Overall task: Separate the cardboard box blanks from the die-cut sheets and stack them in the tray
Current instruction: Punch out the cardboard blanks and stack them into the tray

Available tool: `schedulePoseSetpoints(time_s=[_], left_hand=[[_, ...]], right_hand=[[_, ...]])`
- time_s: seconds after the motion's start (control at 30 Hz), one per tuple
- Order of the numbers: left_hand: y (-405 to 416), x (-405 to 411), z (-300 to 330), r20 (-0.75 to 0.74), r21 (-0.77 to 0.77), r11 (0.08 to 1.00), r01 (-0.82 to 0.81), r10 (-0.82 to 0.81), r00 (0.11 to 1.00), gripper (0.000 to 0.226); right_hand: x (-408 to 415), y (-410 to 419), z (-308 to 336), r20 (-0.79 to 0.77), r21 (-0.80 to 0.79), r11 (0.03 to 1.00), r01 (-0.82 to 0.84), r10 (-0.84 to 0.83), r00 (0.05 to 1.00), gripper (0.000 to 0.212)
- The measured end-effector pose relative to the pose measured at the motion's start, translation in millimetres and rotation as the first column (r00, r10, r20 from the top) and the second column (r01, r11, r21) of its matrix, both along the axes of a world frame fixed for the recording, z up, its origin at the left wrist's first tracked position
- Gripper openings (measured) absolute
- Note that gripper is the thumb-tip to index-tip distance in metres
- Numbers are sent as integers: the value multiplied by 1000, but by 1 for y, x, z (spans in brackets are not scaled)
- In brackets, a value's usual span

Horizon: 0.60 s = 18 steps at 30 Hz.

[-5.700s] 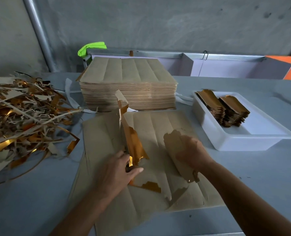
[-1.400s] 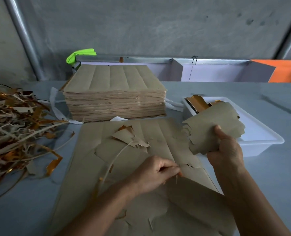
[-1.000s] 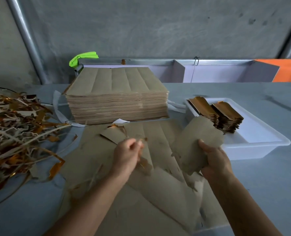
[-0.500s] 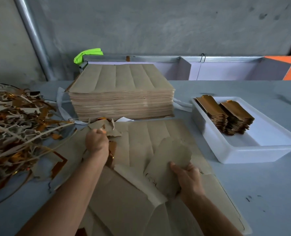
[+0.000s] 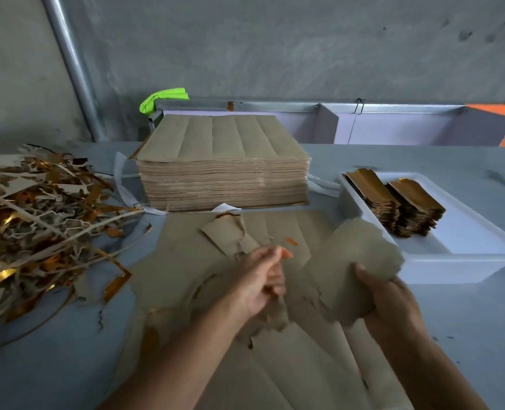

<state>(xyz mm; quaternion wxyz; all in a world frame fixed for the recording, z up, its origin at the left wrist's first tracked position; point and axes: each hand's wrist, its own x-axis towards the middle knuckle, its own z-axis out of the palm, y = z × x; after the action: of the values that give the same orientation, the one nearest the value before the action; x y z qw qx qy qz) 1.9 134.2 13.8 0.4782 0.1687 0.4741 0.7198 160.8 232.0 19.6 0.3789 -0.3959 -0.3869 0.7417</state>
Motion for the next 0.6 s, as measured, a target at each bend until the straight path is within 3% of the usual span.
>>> schedulePoseSetpoints(time_s=[0.1,0.17,0.2,0.23,0.3,0.33,0.4,0.47,0.53,0.6], left_hand=[[-2,29,-4,-15,70,940,335,-334,942,15],[-6,37,-4,-151,-25,893,450,-448,881,19],[-8,37,-3,-290,-127,893,433,-451,844,21],[-9,34,-1,-475,-231,904,360,-428,769,22],[-9,22,3,-816,-333,936,110,-345,464,23],[-8,15,5,-910,-308,951,-29,-286,300,26],[-2,0,4,-976,-212,928,-308,-187,109,36],[12,-15,-1,-983,-176,836,-520,-172,55,33],[28,-25,-8,-973,-223,748,-625,-208,99,37],[44,-31,-14,-939,-340,697,-631,-285,191,48]], right_hand=[[-1,11,9,-69,-22,997,70,-71,995,25],[-3,11,5,-60,-51,995,85,-88,994,28],[-4,9,0,-47,-68,994,89,-93,995,28],[-4,7,-5,-35,-88,992,93,-96,995,27],[-4,1,-15,-30,-147,984,103,-108,994,26],[-4,-2,-19,-38,-185,977,109,-118,992,26],[-6,-8,-24,-46,-219,970,103,-116,992,33],[-9,-14,-27,-30,-179,980,91,-98,995,36],[-12,-18,-27,-14,-131,987,92,-95,995,30],[-15,-23,-27,1,-106,991,79,-80,997,19]])
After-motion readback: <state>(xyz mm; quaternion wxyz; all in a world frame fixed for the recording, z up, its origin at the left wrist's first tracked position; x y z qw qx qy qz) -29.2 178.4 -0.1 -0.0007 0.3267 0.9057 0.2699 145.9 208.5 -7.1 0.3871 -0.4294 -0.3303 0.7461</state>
